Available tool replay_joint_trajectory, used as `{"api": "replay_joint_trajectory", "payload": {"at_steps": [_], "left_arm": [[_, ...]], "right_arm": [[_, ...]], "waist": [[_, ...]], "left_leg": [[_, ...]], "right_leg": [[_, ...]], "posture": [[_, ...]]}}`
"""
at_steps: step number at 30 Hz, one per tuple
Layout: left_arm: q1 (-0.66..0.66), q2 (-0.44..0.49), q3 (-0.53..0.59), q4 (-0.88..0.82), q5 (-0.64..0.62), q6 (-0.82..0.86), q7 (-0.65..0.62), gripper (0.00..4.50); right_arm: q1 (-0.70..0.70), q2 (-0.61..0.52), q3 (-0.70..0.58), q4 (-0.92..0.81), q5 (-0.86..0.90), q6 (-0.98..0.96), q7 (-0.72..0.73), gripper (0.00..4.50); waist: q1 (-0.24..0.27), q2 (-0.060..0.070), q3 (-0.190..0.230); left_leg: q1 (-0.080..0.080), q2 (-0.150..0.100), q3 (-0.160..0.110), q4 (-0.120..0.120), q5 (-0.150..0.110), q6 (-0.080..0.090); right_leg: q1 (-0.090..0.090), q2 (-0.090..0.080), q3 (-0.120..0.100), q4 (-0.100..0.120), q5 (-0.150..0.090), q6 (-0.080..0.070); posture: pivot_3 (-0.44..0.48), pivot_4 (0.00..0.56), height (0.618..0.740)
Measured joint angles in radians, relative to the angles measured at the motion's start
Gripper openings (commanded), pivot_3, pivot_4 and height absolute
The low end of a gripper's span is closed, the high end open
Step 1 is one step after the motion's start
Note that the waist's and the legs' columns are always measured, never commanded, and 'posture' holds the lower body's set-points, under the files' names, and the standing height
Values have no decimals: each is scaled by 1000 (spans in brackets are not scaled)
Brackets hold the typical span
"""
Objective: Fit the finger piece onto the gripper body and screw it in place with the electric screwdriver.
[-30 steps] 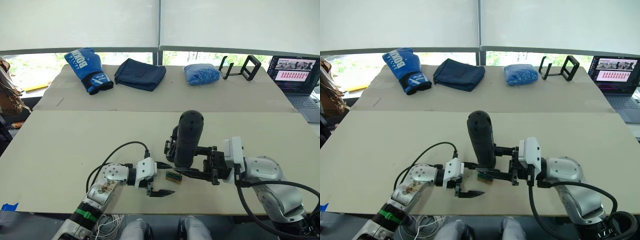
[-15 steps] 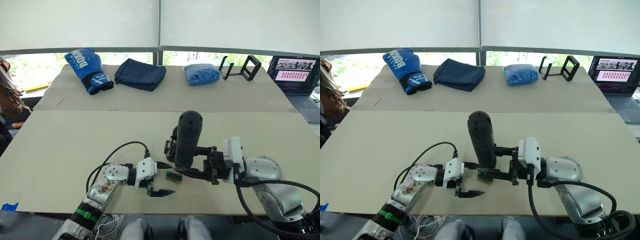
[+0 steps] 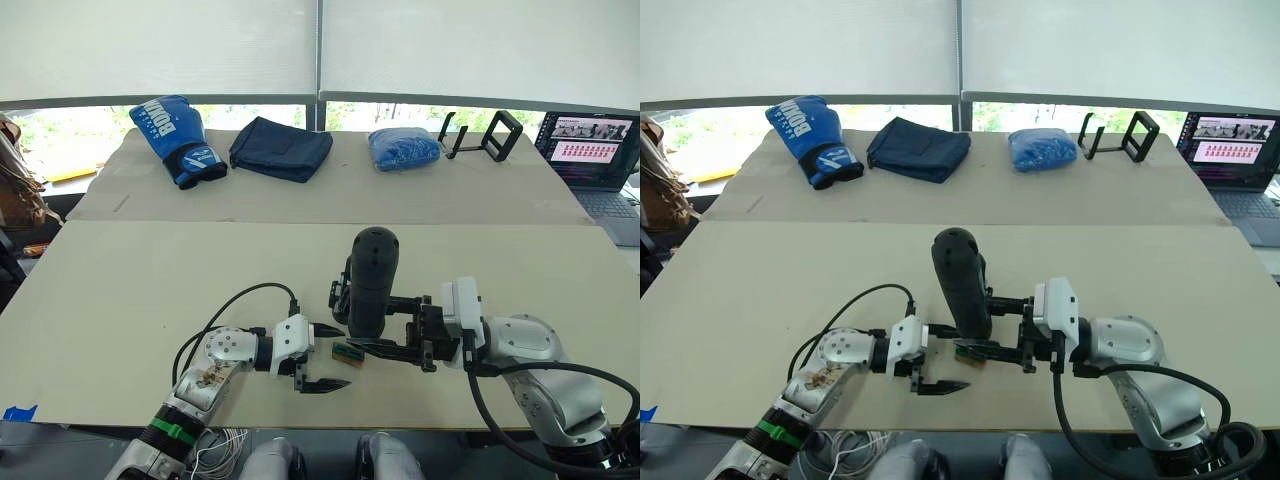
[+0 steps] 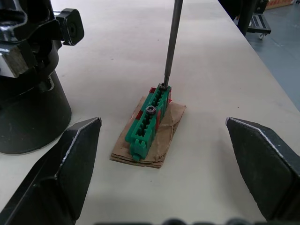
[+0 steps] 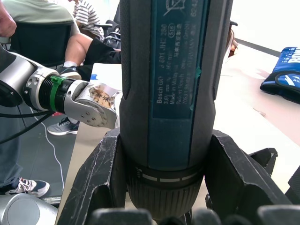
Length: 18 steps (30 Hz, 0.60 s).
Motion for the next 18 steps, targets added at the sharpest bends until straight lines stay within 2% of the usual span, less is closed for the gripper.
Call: {"api": "replay_joint_trajectory", "payload": {"at_steps": [18], "left_arm": [[1, 0, 1, -3, 0, 3, 0, 4500]], "right_arm": [[0, 0, 0, 0, -6, 0, 0, 1907]], "waist": [[0, 0, 0]], "left_leg": [[0, 0, 0, 0, 0, 0]], "right_leg": [[0, 0, 0, 0, 0, 0]], "posture": [[0, 150, 740]]}}
